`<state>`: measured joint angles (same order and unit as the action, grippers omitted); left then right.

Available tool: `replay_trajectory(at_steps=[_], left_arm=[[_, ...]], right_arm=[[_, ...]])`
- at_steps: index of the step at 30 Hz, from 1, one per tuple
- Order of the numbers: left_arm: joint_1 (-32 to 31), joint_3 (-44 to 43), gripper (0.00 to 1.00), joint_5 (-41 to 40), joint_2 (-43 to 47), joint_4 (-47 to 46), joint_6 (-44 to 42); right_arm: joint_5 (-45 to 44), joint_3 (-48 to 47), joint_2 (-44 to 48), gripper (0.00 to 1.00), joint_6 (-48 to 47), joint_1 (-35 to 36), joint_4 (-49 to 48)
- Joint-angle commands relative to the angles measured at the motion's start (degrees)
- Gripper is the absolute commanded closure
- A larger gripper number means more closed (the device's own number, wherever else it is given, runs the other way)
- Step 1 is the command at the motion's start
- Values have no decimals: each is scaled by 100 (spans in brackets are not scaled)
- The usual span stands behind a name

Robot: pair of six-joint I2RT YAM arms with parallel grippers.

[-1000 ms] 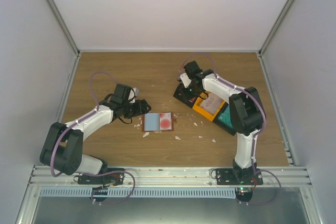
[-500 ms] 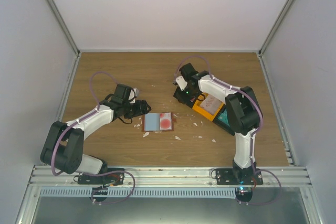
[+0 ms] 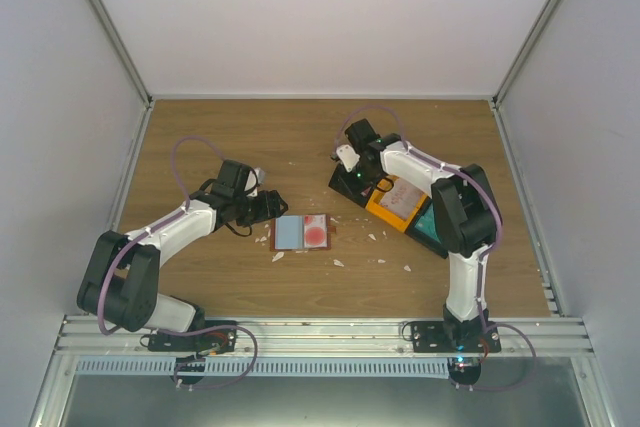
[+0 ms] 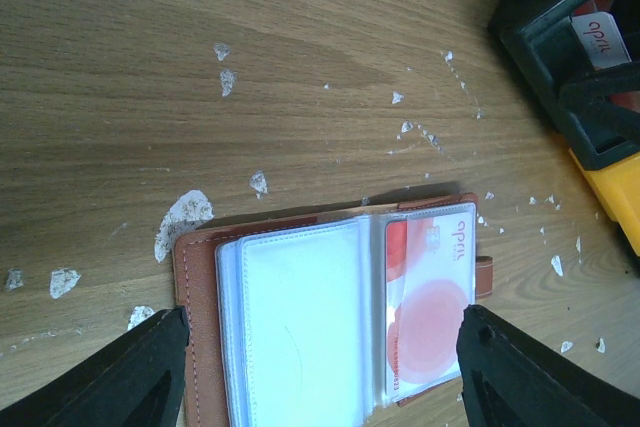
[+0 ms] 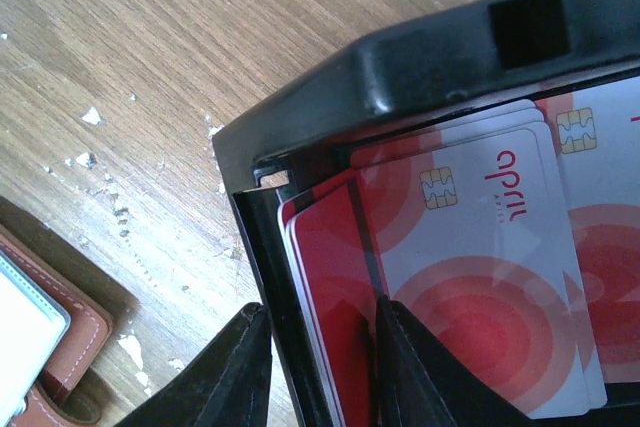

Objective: Put the credit cards into the card holder
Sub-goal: Pick up the credit card from the storage box.

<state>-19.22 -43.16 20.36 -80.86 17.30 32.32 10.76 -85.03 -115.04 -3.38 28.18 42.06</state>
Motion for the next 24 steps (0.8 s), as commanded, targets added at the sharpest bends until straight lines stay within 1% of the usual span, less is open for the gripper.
replay_trajectory(at_steps=[1, 6, 10, 18, 21, 22, 24], left_arm=[[46, -61, 25, 19, -77, -170, -95], [45, -87, 26, 32, -88, -167, -85], [43, -106, 26, 35, -79, -168, -87], [44, -96, 25, 37, -79, -172, -85], [35, -88, 26, 47, -87, -169, -85], [35, -84, 26, 47, -83, -173, -92], [40, -79, 26, 39, -84, -174, -94]], right_arm=[[151, -68, 316, 71, -5, -45, 97], [189, -45, 379, 76, 2, -72, 100], [230, -32, 395, 83, 6, -89, 99], [215, -15, 391, 92, 4, -106, 76], [134, -16, 356, 91, 20, -109, 53], [88, -13, 337, 90, 26, -111, 44], [-18, -5, 308, 81, 38, -110, 14]])
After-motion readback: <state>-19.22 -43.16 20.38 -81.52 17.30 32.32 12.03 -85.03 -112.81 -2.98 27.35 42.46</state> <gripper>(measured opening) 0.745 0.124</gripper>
